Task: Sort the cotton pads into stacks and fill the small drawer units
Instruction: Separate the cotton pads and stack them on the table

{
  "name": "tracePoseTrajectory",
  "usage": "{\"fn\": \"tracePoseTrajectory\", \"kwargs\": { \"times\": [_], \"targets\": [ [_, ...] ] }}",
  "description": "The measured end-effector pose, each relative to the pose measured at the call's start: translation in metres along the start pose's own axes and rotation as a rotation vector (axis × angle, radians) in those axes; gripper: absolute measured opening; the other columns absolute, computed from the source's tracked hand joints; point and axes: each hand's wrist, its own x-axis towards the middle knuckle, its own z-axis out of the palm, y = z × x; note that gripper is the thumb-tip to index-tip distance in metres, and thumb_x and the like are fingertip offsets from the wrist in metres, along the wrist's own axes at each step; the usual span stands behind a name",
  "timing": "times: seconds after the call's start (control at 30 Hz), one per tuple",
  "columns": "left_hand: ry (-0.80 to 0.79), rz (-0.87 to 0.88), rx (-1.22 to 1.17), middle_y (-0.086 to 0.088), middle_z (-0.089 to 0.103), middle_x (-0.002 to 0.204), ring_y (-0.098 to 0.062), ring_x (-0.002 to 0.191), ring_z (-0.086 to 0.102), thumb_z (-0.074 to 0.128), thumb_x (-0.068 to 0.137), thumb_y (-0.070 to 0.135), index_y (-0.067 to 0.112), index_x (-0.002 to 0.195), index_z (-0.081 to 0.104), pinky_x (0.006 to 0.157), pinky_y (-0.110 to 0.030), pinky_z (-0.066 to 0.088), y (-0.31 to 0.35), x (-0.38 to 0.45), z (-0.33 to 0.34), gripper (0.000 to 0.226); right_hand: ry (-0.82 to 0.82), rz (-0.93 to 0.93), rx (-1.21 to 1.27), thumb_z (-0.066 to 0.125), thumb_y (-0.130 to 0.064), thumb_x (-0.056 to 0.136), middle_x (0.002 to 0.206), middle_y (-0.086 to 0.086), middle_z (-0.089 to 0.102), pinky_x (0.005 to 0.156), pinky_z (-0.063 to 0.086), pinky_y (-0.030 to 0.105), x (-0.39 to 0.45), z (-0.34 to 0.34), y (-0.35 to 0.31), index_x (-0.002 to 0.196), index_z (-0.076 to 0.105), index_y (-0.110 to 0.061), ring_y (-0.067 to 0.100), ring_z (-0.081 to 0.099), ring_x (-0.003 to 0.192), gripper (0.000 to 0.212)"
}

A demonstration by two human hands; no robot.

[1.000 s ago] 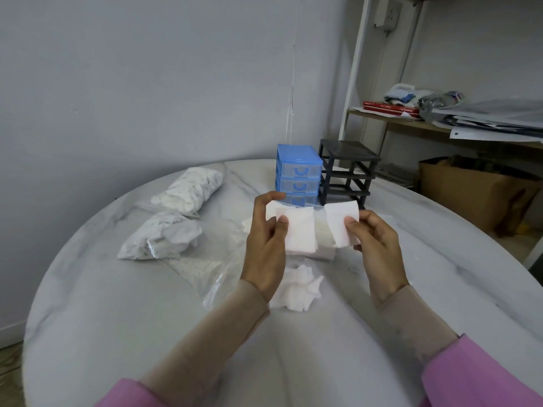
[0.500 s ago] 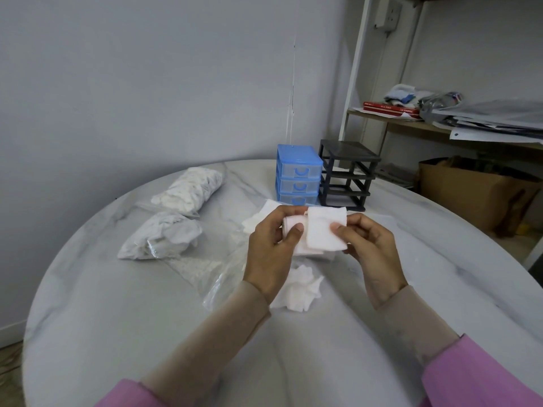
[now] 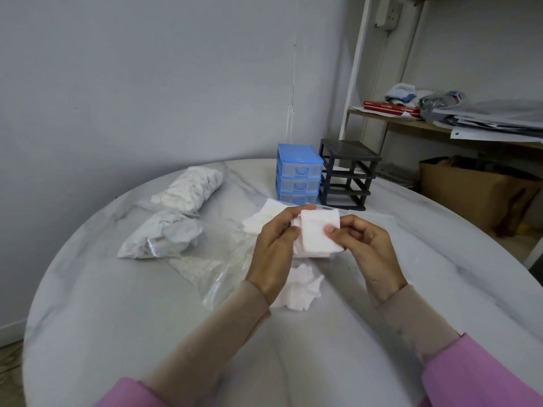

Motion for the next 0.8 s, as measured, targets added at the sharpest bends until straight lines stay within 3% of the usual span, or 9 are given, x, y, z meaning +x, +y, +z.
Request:
{"fn": "tracePoseTrajectory", "kwargs": {
  "times": [0.13,0.23,0.4,0.53,0.63,0.73,0.8],
  "targets": [
    [0.013,-0.043,-0.02,-0.001,0.062,0.119,-0.018,0.115,0.056,0.031,0.091,-0.007,0.025,0.108,0.063,0.097,-0.034,0.046,0.0032,-0.0011,0.0,0.049,0.004,-0.016,-0.014,0.066,0.0,0.079,0.066,-0.002,0.065,0.06,0.046,0.011,0.0001,0.0,0.0013,0.076,0.064,-0.006,0.003,0.059,0.062,0.007],
    [0.024,-0.054,-0.022,-0.002,0.058,0.127,-0.016,0.117,0.054,0.03,0.091,-0.007,0.025,0.118,0.059,0.098,-0.031,0.045,0.0037,-0.0017,0.0011,0.051,0.01,-0.011,-0.052,0.07,-0.005,0.076,0.071,0.004,0.065,0.064,0.048,0.015,0.0004,-0.0009,0.0027,0.076,0.065,-0.008,0.011,0.059,0.069,0.005],
    [0.017,-0.057,-0.055,-0.005,0.059,0.126,-0.015,0.108,0.057,0.031,0.091,-0.007,0.028,0.112,0.059,0.08,-0.017,0.049,0.005,-0.0019,0.0014,0.049,0.027,-0.027,-0.105,0.073,-0.007,0.072,0.066,0.0,0.064,0.061,0.048,0.015,0.0004,-0.0011,0.0044,0.073,0.064,-0.01,0.015,0.057,0.069,0.01],
    [0.019,-0.104,-0.101,-0.004,0.06,0.122,-0.008,0.094,0.059,0.032,0.097,0.006,0.032,0.107,0.061,0.064,-0.012,0.048,0.0067,-0.0009,0.0016,0.04,0.032,-0.026,-0.119,0.075,-0.009,0.07,0.061,-0.003,0.063,0.056,0.046,0.013,0.0,-0.0007,0.0042,0.072,0.062,-0.011,0.008,0.059,0.063,0.014],
    [0.002,-0.099,-0.104,-0.001,0.061,0.119,-0.008,0.098,0.06,0.042,0.097,0.016,0.025,0.118,0.06,0.073,-0.015,0.051,0.0071,-0.0027,0.002,0.029,0.041,-0.025,-0.121,0.077,-0.013,0.065,0.06,-0.001,0.063,0.054,0.046,0.014,-0.0006,-0.0005,0.0028,0.072,0.06,-0.01,0.008,0.059,0.059,0.019],
    [-0.022,-0.047,-0.073,-0.007,0.061,0.108,-0.011,0.095,0.059,0.047,0.094,0.004,0.015,0.125,0.055,0.079,-0.016,0.05,0.0041,-0.0034,0.0019,0.034,0.052,-0.027,-0.139,0.079,-0.01,0.066,0.055,-0.005,0.061,0.051,0.043,0.013,-0.0005,-0.0004,0.0046,0.076,0.057,-0.013,0.006,0.056,0.053,0.024],
    [-0.024,-0.02,-0.072,-0.009,0.06,0.099,-0.012,0.089,0.059,0.046,0.093,-0.002,0.013,0.123,0.054,0.075,-0.015,0.05,0.0039,-0.0036,0.0028,0.034,0.07,-0.048,-0.176,0.079,-0.01,0.068,0.052,-0.007,0.058,0.05,0.04,0.012,-0.0005,-0.0001,0.0068,0.082,0.054,-0.017,0.005,0.05,0.051,0.029]
  ]
}}
